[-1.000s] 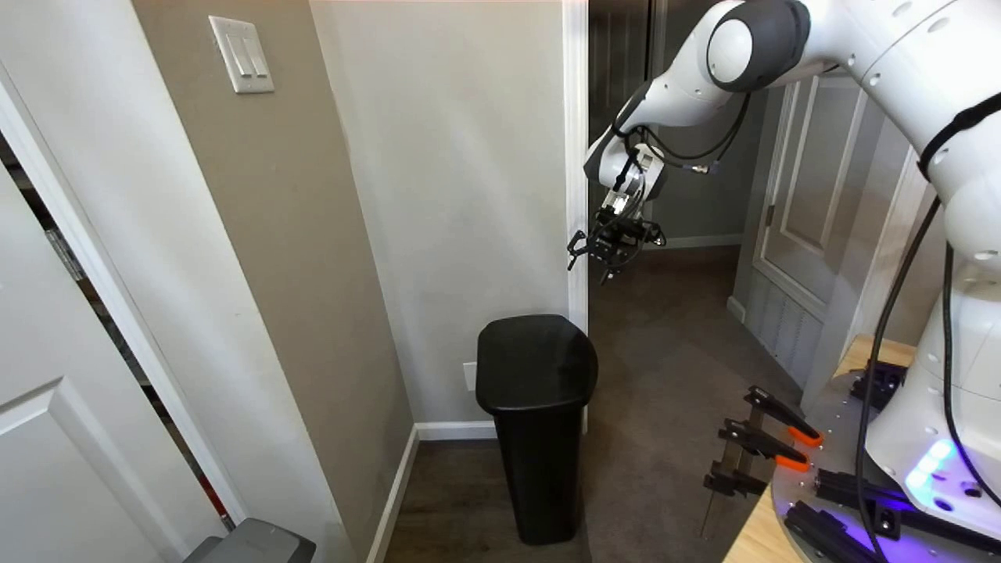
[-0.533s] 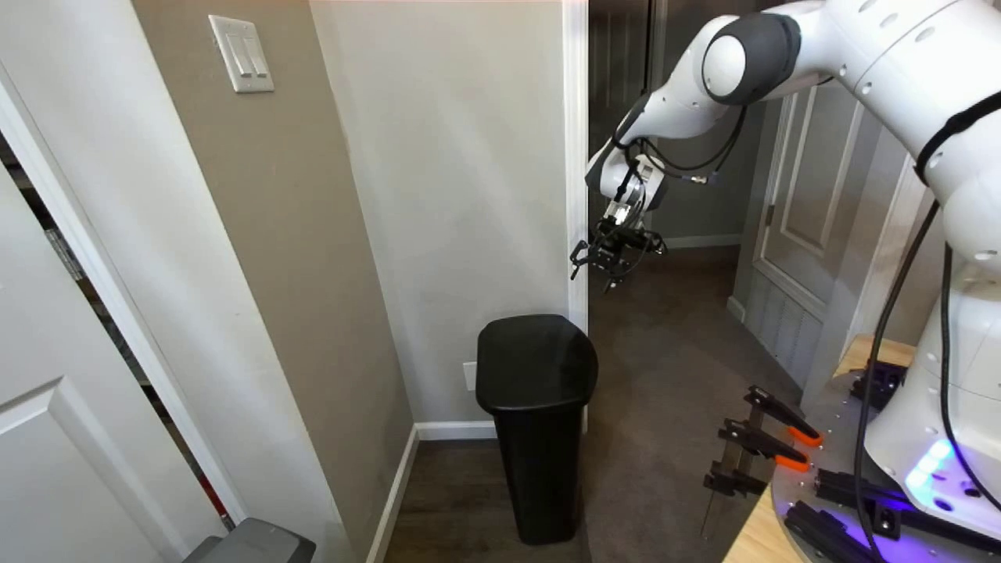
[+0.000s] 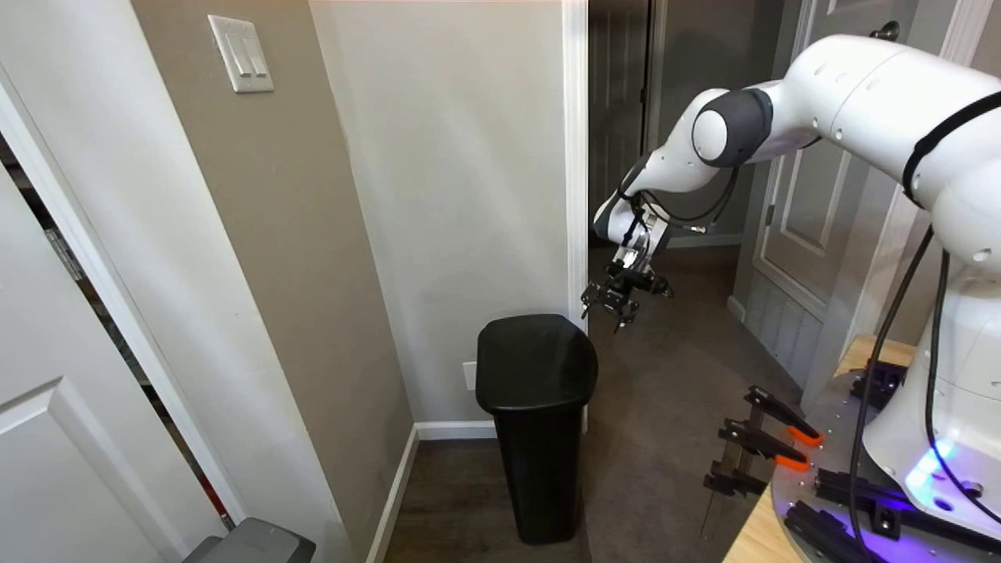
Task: Open the lid of the black bin
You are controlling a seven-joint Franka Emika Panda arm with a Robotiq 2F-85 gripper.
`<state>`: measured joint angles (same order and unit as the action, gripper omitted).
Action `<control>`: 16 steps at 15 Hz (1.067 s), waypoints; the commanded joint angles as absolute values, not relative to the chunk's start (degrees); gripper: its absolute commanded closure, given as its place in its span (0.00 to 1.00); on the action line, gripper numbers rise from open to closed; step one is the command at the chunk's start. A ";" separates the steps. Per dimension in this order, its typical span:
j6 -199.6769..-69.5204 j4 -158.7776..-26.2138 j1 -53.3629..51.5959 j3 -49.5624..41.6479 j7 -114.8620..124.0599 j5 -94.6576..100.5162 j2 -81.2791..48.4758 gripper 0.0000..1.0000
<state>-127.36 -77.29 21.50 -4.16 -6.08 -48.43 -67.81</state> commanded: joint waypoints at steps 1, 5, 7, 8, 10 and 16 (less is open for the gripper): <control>-128.11 -71.05 24.95 0.01 -9.31 -49.38 -73.76 0.00; -128.59 -66.38 27.02 2.87 -12.01 -49.72 -78.77 0.00; -129.68 -65.40 28.43 4.85 -14.00 -52.40 -80.14 0.00; -129.80 -64.76 29.23 5.92 -14.75 -53.61 -80.83 0.00; -129.67 -64.27 30.98 8.03 -15.82 -56.52 -81.45 0.00; -129.56 -65.75 33.56 11.80 -20.88 -59.59 -80.17 0.00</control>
<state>-128.88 -64.17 32.05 9.49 -16.55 -57.46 -81.36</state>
